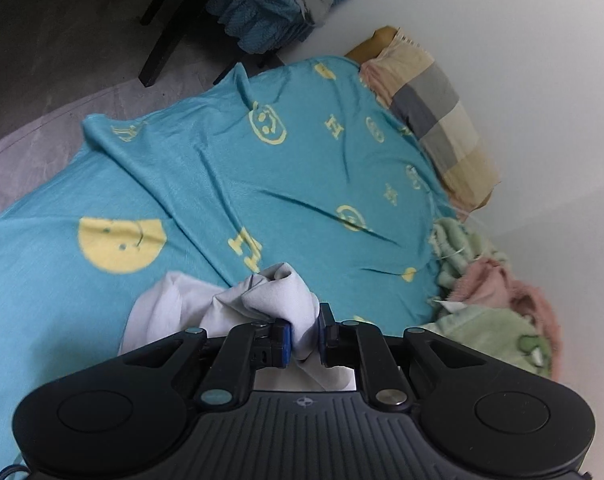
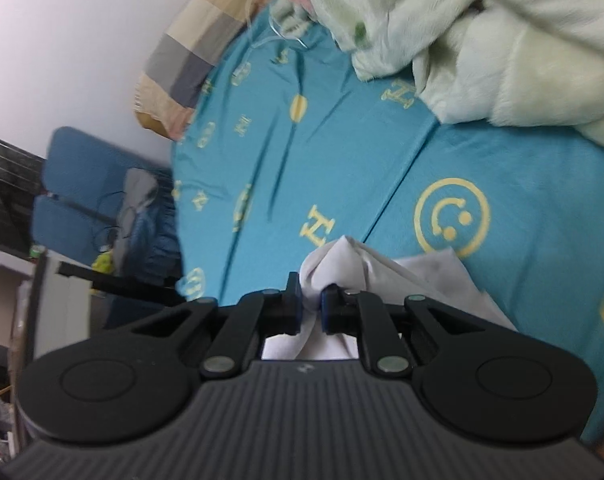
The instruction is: Fold clothes
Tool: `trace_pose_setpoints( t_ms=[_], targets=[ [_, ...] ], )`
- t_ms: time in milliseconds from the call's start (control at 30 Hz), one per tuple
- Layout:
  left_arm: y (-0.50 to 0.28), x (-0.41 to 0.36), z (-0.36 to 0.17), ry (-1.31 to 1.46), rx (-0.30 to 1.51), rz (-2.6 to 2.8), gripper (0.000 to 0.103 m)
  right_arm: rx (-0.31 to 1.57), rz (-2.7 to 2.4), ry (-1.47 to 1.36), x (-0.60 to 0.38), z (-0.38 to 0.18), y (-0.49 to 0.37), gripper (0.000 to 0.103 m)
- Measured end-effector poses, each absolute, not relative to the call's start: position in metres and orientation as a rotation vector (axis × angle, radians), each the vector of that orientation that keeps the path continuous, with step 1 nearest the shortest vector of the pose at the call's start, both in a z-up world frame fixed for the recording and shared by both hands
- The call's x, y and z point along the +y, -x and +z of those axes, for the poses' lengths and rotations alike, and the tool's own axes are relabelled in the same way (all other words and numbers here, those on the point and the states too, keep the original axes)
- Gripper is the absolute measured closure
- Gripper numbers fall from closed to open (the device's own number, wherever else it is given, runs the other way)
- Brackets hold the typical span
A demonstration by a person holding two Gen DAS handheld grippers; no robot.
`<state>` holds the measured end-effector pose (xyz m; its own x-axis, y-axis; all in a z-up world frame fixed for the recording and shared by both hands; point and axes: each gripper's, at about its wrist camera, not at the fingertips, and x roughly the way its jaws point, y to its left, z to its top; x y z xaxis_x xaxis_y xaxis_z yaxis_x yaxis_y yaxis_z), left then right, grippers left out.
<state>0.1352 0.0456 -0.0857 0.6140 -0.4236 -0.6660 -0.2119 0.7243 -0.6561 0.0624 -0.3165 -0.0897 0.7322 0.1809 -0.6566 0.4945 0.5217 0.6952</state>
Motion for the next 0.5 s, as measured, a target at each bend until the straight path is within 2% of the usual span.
trace_pose_setpoints(
  t_ms=[233,433,500],
  targets=[
    [-0.171,0.034,-0.131,0.646,0.982,-0.15,0.089,0.826,-0.227,-1.07,-0.326,-0.128,-0.093,0.091],
    [-0.168,0.027,-0.129,0.559,0.96,-0.182,0.089,0.858,-0.224,-1.139,-0.334,-0.148,-0.103,0.089],
    [-0.164,0.021,-0.124,0.493,0.929,-0.212,0.085,0.848,-0.195,-1.142,-0.335,-0.144,-0.099,0.085]
  ],
)
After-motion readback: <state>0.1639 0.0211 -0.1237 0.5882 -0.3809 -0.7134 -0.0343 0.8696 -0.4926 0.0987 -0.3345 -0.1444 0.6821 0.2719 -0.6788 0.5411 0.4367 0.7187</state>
